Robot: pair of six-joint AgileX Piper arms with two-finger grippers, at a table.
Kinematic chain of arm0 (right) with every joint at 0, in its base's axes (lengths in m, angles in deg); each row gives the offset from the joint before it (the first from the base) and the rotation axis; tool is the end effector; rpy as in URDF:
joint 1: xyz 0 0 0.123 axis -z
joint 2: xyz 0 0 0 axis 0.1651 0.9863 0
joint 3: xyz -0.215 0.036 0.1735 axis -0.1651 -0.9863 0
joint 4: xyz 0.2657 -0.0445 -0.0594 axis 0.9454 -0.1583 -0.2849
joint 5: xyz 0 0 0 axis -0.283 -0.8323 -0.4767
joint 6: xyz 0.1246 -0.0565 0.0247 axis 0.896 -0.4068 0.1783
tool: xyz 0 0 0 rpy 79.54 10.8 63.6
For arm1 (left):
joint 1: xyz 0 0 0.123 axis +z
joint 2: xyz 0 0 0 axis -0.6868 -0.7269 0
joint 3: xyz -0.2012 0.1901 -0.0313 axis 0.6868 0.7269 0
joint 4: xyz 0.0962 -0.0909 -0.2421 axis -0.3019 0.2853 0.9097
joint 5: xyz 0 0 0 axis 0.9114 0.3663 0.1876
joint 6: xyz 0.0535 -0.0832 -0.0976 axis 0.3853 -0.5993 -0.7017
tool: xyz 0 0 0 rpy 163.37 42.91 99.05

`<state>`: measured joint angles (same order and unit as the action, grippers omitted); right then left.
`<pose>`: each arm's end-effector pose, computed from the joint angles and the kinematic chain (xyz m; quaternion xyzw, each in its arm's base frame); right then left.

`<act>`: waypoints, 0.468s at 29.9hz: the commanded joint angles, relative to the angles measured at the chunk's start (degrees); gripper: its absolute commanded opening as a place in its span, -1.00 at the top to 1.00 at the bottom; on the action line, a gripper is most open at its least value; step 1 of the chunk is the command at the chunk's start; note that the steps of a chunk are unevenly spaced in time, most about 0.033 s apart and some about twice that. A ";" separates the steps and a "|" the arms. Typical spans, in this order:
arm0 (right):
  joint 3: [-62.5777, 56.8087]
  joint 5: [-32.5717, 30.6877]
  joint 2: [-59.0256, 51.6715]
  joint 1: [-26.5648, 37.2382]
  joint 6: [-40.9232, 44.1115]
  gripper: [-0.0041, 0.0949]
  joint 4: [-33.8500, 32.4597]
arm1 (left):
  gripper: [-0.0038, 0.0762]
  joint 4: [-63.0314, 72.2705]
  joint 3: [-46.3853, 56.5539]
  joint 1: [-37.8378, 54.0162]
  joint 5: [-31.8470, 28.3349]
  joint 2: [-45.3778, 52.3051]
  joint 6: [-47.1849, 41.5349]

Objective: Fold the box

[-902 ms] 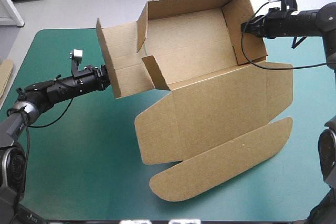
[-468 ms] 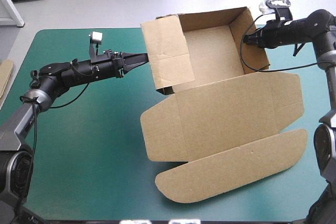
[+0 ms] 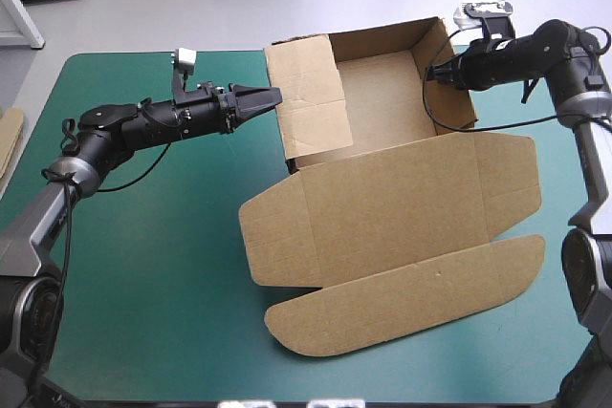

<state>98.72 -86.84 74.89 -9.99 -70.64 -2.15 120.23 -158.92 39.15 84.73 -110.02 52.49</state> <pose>0.4702 0.0577 0.3414 -0.1125 0.9040 0.1698 0.3759 0.3881 -0.1521 0.3231 0.0959 0.7291 -0.5833 0.3449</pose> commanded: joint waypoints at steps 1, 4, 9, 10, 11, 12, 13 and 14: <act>1.64 3.43 -2.98 -1.87 2.60 0.95 0.75 | -0.18 0.74 -2.00 -0.37 -0.61 2.53 -2.94; 1.64 4.58 -2.98 -3.81 5.56 0.95 -3.36 | -0.18 -6.21 -3.29 -0.37 -2.07 2.53 -6.58; 1.64 4.73 -2.98 -6.09 8.25 0.95 -4.56 | -0.16 -21.34 -8.89 -0.57 -4.83 2.53 -17.63; 1.64 4.85 -2.98 -6.45 8.86 0.95 -4.56 | -0.15 -24.86 -10.79 -1.06 -5.25 2.53 -19.80; 1.64 5.38 -2.98 -6.73 9.63 0.95 -4.77 | -0.14 -28.16 -11.81 -1.46 -5.86 2.53 -21.60; 1.64 6.07 -2.98 -7.18 10.80 0.94 -4.82 | -0.13 -32.97 -13.44 -2.32 -6.28 2.42 -23.98; 1.64 6.70 -2.98 -7.30 12.08 0.94 -4.82 | -0.12 -37.90 -14.94 -3.45 -6.80 2.25 -26.39; 1.64 7.25 -2.98 -7.30 12.46 0.94 -4.46 | -0.11 -42.66 -16.41 -4.55 -6.98 1.79 -28.71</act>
<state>98.72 -84.36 74.89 -16.93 -61.30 -9.55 86.08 -170.48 37.34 78.76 -110.02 30.18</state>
